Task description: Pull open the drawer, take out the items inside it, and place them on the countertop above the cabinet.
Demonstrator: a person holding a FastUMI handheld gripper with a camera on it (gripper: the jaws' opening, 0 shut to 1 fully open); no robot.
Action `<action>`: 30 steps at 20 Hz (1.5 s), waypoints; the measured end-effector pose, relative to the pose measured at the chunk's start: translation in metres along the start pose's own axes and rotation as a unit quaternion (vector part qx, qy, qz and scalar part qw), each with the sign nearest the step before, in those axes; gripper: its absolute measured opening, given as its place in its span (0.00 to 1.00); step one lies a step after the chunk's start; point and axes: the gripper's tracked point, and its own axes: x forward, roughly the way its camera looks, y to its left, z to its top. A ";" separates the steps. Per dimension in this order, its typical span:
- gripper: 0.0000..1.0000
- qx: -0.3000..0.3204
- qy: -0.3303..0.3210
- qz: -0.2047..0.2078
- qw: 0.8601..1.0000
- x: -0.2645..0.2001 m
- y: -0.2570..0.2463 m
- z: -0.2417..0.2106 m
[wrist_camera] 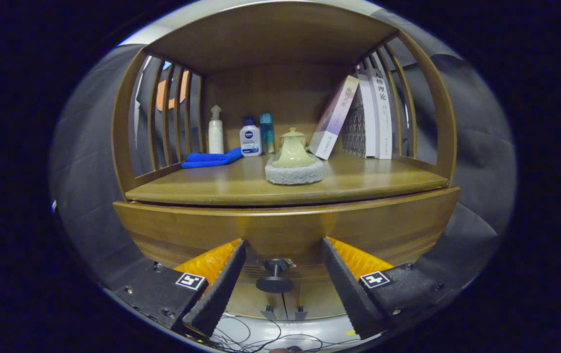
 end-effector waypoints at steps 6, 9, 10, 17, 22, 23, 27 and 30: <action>1.00 -0.007 0.011 -0.012 1.000 0.008 0.002 0.002; 1.00 0.001 0.022 0.021 1.000 -0.007 0.008 0.004; 1.00 0.005 0.012 0.030 0.999 -0.016 0.009 0.013; 1.00 -0.018 -0.066 0.099 0.993 -0.125 0.015 0.094; 1.00 -0.029 -0.118 0.138 0.983 -0.202 -0.007 0.147; 1.00 -0.025 -0.125 0.140 0.982 -0.218 -0.014 0.158; 1.00 -0.014 -0.156 0.129 0.979 -0.274 -0.052 0.204; 1.00 -0.021 -0.160 0.124 0.979 -0.309 -0.077 0.221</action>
